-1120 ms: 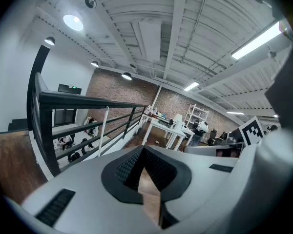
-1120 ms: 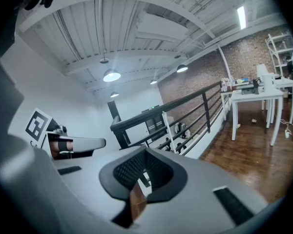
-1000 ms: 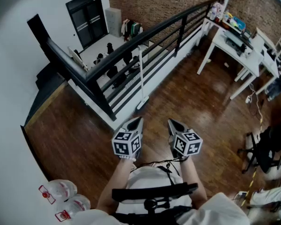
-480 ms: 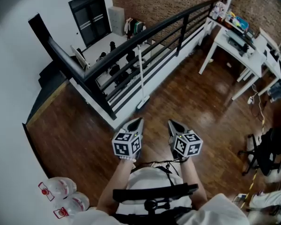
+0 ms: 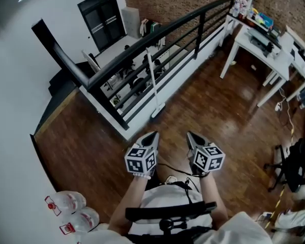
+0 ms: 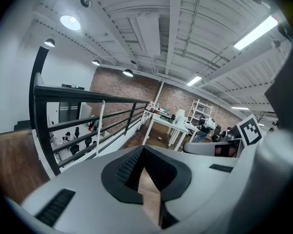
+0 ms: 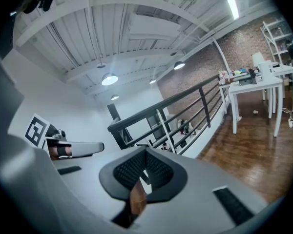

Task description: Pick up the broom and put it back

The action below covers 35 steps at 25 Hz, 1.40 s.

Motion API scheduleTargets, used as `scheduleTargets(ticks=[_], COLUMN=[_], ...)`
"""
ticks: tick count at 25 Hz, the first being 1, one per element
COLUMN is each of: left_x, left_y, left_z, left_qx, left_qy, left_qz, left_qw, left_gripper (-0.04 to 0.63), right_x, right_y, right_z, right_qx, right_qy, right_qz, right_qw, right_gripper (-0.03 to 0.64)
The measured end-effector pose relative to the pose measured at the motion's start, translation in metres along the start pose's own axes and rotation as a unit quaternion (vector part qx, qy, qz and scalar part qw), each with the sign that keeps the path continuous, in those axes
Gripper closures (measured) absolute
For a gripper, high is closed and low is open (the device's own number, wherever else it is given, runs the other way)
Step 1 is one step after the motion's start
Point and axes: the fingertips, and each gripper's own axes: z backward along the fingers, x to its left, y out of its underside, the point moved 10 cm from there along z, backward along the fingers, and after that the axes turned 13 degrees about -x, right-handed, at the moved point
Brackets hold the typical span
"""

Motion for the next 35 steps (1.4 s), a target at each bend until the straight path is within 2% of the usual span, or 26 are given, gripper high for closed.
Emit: scheduleTargets(ticks=[5,10,18,23,29,35], left_x=[0.008,0.041,0.121,0.187,0.258,0.304], left_y=[-0.003,-0.016,-0.074,-0.115,-0.146,-0.165], left_z=[-0.022,-0.065,-0.153,-0.193,-0.211,-0.237], left_qx=[0.004,0.002,0.009,0.0,-0.004,-0.014], left_qy=[0.011,0.012,0.029,0.022,0.019,0.004], left_qz=[-0.004,0.006,0.004,0.015,0.034,0.046], left_qw=[0.9999,0.9999,0.9995,0.9996,0.9992,0.9988], left_gripper=[0.607,0.607,0.607,0.607,0.607,0.607], right_x=[-0.009,-0.023,-0.036,-0.03,-0.007,-0.008], right_y=[-0.001,-0.011,-0.039,-0.056,-0.069,-0.065], right_z=[-0.017,-0.057,-0.179,-0.264,-0.366,-0.412], right_qx=[-0.006,-0.008,-0.017,-0.016,0.008,0.027], right_qy=[0.003,0.01,0.023,0.023,0.019,0.033], right_qz=[-0.008,-0.005,-0.02,-0.011,0.021,0.034], right_qw=[1.0,1.0,0.999,1.0,1.0,0.999], right_gripper=[0.6,0.6,0.597,0.591,0.591,0.586])
